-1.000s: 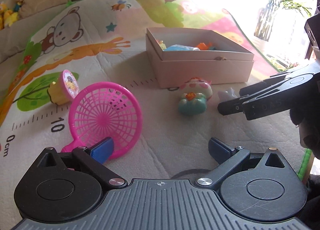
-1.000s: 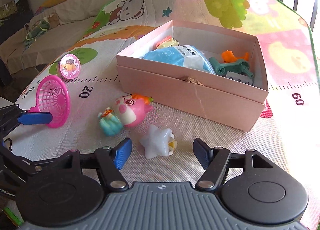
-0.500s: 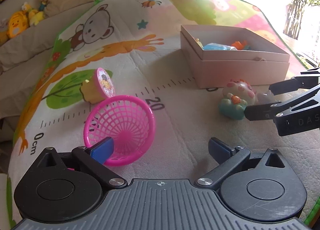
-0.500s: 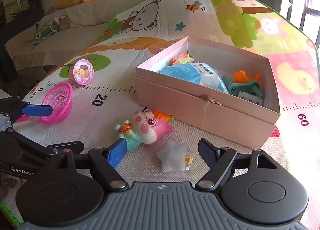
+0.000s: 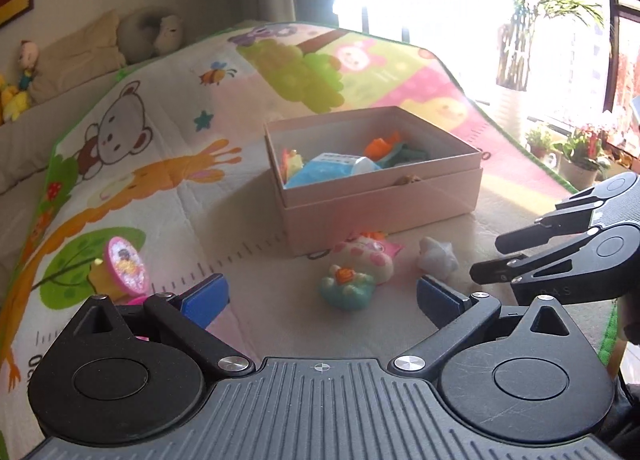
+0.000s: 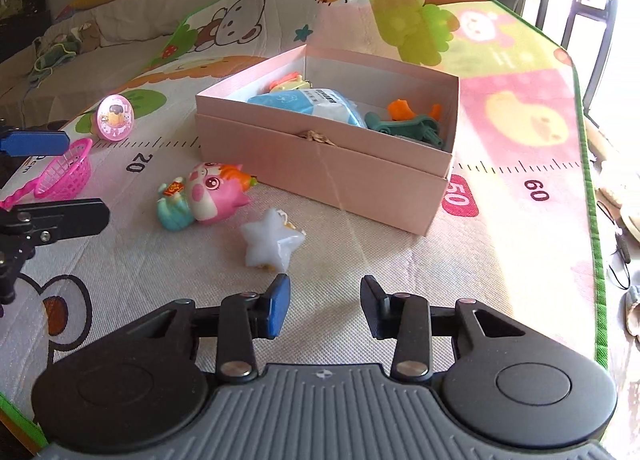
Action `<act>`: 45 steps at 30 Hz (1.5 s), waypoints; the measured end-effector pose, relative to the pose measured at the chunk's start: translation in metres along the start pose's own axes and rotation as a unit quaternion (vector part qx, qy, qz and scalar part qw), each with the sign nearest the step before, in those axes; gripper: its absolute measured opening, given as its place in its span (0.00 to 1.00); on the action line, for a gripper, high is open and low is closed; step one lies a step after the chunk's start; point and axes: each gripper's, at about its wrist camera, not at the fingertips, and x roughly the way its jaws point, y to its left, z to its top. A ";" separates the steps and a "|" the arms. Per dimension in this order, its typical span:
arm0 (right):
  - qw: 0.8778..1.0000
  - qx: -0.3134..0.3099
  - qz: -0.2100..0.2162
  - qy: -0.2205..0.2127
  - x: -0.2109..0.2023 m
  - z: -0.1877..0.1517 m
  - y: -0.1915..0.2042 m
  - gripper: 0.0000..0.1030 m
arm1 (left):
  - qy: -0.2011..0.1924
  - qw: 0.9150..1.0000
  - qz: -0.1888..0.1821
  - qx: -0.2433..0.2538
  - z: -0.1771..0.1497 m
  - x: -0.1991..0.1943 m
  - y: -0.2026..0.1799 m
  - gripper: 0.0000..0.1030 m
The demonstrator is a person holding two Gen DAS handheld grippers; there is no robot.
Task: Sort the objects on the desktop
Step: 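Grasp the pink pig figure with the left tool while the right tool grasps the white star, then carry the pig and the star over the pink box and release both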
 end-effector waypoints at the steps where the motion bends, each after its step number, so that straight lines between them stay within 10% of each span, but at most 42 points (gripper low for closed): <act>1: 1.000 0.006 0.002 -0.002 -0.003 -0.002 -0.004 0.38 | 0.007 1.000 0.002 0.006 0.003 0.012 -0.005 1.00; 4: 1.000 0.019 0.016 -0.013 -0.009 -0.006 -0.009 0.40 | 0.031 0.999 0.001 0.004 0.011 0.046 -0.011 0.97; 9: 0.999 0.006 0.041 -0.034 -0.006 0.002 0.000 0.50 | 0.063 0.998 -0.004 -0.014 0.011 0.067 -0.005 0.49; 18: 0.997 -0.055 0.052 -0.028 0.022 0.023 0.030 0.48 | 0.080 0.997 0.012 -0.020 -0.020 0.020 0.012 0.50; 22: 0.996 -0.064 0.056 -0.014 0.025 0.023 0.035 0.39 | 0.081 0.996 0.031 -0.020 -0.020 0.029 0.011 0.77; 28: 0.997 -0.040 0.058 0.019 0.017 0.021 0.027 0.35 | 0.072 0.996 0.002 -0.048 -0.014 0.039 0.015 0.53; 37: 0.994 -0.027 0.090 0.058 -0.013 0.011 0.028 0.34 | 0.059 0.998 -0.019 -0.003 -0.026 0.001 -0.004 0.51; 45: 0.993 -0.046 0.089 -0.066 -0.091 0.072 0.014 0.34 | -0.057 0.998 0.009 0.013 0.048 -0.034 0.000 0.51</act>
